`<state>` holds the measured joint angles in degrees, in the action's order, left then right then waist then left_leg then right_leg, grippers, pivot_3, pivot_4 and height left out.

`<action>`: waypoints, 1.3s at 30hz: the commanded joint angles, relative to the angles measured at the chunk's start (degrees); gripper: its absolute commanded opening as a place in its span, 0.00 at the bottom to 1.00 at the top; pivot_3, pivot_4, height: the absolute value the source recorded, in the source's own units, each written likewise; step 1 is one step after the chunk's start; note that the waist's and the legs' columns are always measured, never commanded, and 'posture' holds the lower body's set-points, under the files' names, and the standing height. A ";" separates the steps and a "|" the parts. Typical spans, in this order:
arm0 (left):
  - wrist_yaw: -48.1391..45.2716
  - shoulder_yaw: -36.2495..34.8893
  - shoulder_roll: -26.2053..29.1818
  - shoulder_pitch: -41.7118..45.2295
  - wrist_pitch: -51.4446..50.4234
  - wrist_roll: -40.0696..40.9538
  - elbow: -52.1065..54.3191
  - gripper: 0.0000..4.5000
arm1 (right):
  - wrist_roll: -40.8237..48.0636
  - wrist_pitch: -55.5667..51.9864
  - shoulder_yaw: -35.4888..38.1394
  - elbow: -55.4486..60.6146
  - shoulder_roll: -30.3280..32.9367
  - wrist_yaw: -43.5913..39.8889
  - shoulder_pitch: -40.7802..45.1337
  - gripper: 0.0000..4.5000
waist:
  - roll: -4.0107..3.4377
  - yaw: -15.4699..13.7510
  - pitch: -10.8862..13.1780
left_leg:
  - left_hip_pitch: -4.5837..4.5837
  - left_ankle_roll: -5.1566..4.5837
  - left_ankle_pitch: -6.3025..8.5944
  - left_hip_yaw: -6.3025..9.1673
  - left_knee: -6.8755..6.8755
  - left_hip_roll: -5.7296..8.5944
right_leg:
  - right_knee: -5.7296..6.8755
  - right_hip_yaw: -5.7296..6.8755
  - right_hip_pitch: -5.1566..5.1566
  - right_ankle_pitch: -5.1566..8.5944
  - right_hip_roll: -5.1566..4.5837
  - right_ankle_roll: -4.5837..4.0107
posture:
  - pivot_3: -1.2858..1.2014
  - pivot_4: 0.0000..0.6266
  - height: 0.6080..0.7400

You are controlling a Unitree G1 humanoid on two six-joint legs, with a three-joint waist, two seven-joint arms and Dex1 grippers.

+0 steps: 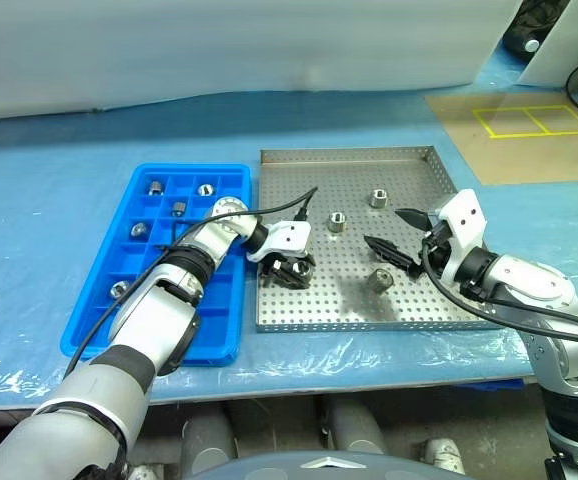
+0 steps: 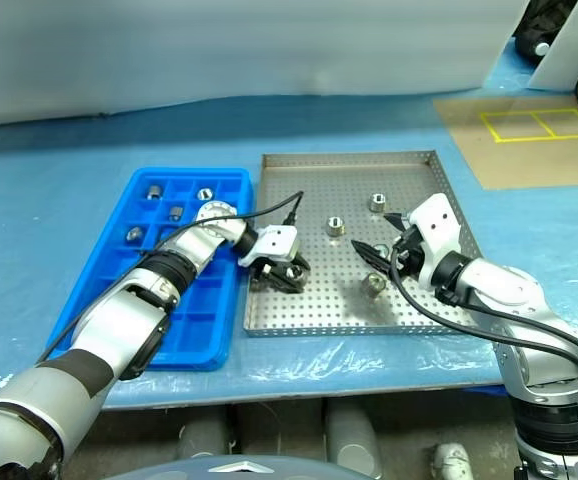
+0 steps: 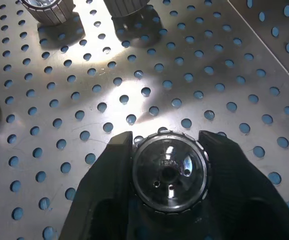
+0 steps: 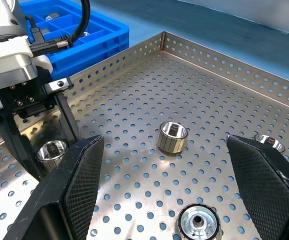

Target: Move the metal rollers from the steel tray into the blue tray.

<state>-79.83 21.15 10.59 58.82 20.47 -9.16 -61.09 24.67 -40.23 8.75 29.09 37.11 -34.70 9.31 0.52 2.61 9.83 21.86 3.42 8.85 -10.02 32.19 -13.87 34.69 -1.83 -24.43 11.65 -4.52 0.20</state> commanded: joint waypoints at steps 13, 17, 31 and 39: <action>-2.62 -5.32 3.41 0.49 -4.11 5.23 5.67 0.38 | 2.79 -0.38 -1.57 0.64 2.02 -5.07 2.37 0.89 | 0.01 -0.27 0.01 | 0.23 -0.01 0.01 0.00 -0.03 0.00 | -0.02 0.01 -0.20 0.00 -0.01 -0.01 | 0.33 0.24 1.00; -4.97 -7.55 6.04 -0.60 -8.73 8.70 11.63 0.38 | 3.03 0.03 -2.81 -0.78 3.37 -7.72 2.94 0.89 | 0.01 -0.58 0.02 | 0.27 -0.01 0.01 0.00 -0.07 0.00 | -0.03 0.03 -0.24 0.00 -0.01 -0.01 | 0.35 0.24 1.00; -3.16 -16.15 25.92 -23.60 -33.28 20.34 50.92 0.38 | 2.35 4.40 -13.90 -11.77 1.66 -19.72 16.65 0.89 | -0.07 -2.64 0.07 | 0.25 0.11 -0.06 -0.07 -0.40 -0.06 | 0.05 0.15 -0.48 0.03 -0.02 -0.08 | 0.47 0.24 1.00; 4.66 -26.84 31.62 -35.41 -38.66 27.81 64.69 0.38 | 1.36 7.74 -20.21 -19.54 -2.14 -29.59 25.58 0.89 | -0.09 -6.02 0.09 | 0.27 0.34 -0.21 -0.07 -0.68 -0.10 | 0.13 0.25 -0.63 0.06 -0.01 -0.12 | 0.55 0.24 1.00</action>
<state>-76.73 -2.63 41.10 23.80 -17.15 16.13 -0.30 25.94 -34.43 -10.95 10.41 35.26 -62.07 33.42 0.43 -3.41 9.91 22.13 3.76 8.64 -10.08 31.51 -13.97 34.82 -1.57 -25.06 11.71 -4.53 0.07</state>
